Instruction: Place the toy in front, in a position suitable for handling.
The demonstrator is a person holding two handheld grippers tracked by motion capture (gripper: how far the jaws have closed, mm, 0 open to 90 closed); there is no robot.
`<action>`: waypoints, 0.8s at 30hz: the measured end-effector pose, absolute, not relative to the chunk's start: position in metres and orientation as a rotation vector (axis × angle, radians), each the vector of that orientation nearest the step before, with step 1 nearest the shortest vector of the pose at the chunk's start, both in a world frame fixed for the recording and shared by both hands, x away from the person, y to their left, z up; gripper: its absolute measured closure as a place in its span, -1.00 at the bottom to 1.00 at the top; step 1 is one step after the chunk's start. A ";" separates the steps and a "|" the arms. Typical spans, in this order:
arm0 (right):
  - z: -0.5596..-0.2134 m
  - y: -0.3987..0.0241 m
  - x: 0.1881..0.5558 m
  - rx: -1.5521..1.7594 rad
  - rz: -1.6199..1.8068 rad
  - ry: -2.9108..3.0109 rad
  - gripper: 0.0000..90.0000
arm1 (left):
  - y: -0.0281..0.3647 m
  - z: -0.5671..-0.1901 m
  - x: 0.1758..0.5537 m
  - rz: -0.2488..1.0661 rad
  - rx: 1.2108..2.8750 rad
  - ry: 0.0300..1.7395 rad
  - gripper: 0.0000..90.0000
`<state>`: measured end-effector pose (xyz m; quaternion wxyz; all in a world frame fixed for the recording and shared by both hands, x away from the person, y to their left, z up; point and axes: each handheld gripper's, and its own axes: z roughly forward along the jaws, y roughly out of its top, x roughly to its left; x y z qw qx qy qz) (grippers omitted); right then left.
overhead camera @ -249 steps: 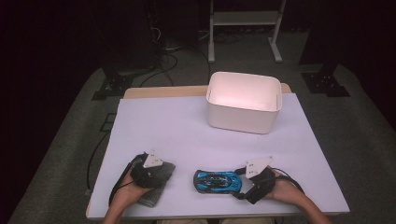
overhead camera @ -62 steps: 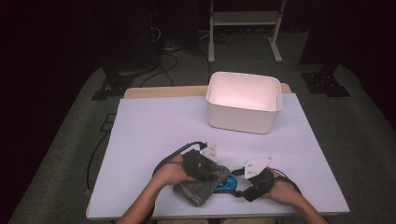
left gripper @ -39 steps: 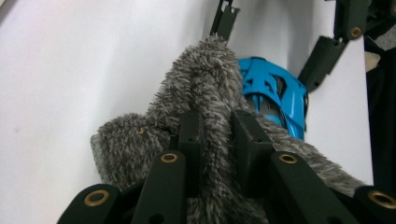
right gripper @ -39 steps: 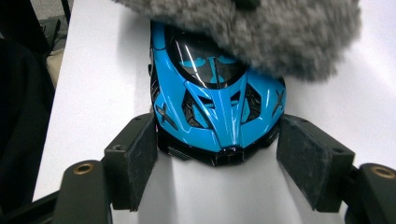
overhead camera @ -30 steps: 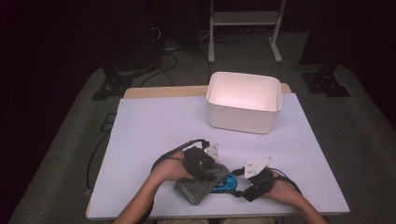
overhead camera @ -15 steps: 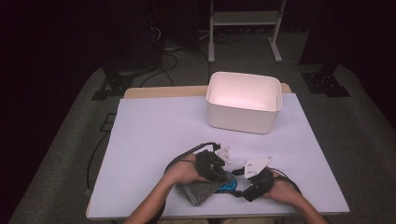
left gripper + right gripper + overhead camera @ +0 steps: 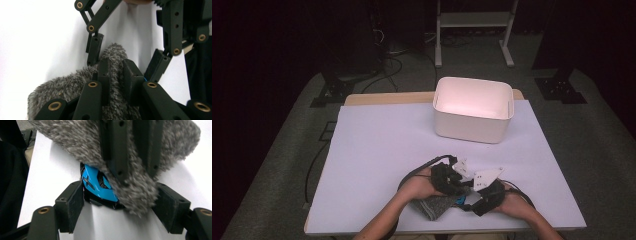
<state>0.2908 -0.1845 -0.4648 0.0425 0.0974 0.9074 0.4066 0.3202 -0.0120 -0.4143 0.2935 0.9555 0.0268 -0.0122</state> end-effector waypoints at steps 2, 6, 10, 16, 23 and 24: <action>-0.465 -0.185 0.291 0.294 1.243 2.774 -0.39 | -0.014 -0.417 0.318 -0.052 2.547 0.059 0.71; -0.465 -0.185 0.291 0.290 1.238 2.774 -0.39 | -0.012 -0.414 0.314 -0.079 2.551 0.025 0.71; -0.465 -0.185 0.291 0.292 1.237 2.771 -0.39 | -0.006 -0.412 0.305 -0.118 2.565 -0.031 0.71; -0.465 -0.185 0.291 0.291 1.238 2.769 -0.39 | 0.016 -0.399 0.307 -0.035 2.582 0.028 0.70; -0.465 -0.185 0.291 0.290 1.240 2.770 -0.39 | 0.062 -0.393 0.316 0.010 2.571 0.153 0.69; -0.465 -0.185 0.291 0.290 1.240 2.770 -0.39 | 0.069 -0.393 0.316 0.015 2.573 0.166 0.69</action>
